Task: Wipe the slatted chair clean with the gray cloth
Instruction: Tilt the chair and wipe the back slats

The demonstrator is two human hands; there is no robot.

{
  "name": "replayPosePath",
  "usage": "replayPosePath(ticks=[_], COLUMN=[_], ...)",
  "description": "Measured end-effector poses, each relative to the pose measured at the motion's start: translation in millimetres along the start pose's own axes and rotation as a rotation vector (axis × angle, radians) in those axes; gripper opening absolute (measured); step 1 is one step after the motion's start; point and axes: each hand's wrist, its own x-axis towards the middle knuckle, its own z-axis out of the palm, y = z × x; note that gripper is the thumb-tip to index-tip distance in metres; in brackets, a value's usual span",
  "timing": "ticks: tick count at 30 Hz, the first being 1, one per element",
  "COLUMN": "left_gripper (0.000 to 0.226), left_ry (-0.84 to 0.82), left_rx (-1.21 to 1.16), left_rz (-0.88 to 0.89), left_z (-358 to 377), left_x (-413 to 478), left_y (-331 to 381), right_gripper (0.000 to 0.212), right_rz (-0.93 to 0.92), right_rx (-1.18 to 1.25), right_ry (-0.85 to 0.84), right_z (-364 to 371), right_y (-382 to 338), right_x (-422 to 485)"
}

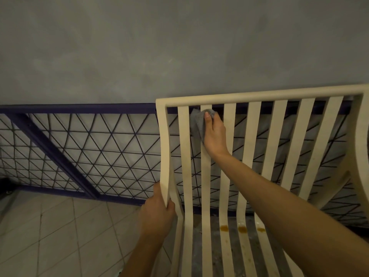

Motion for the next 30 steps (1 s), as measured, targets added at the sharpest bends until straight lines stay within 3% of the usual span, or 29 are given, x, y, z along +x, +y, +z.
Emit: replayPosePath(ticks=[17, 30], left_gripper=[0.047, 0.048], left_ry=[0.007, 0.014], left_rx=[-0.007, -0.023], left_rz=[0.021, 0.02], left_z=[0.6, 2.3], left_x=[1.5, 2.0], left_y=[-1.6, -2.8], right_gripper=[0.028, 0.021], right_rz=[0.105, 0.17], right_rx=[0.003, -0.173], right_ry=[0.051, -0.053], right_z=[3.9, -4.6], right_y=[71.0, 102.6], right_x=[-66.3, -101.7])
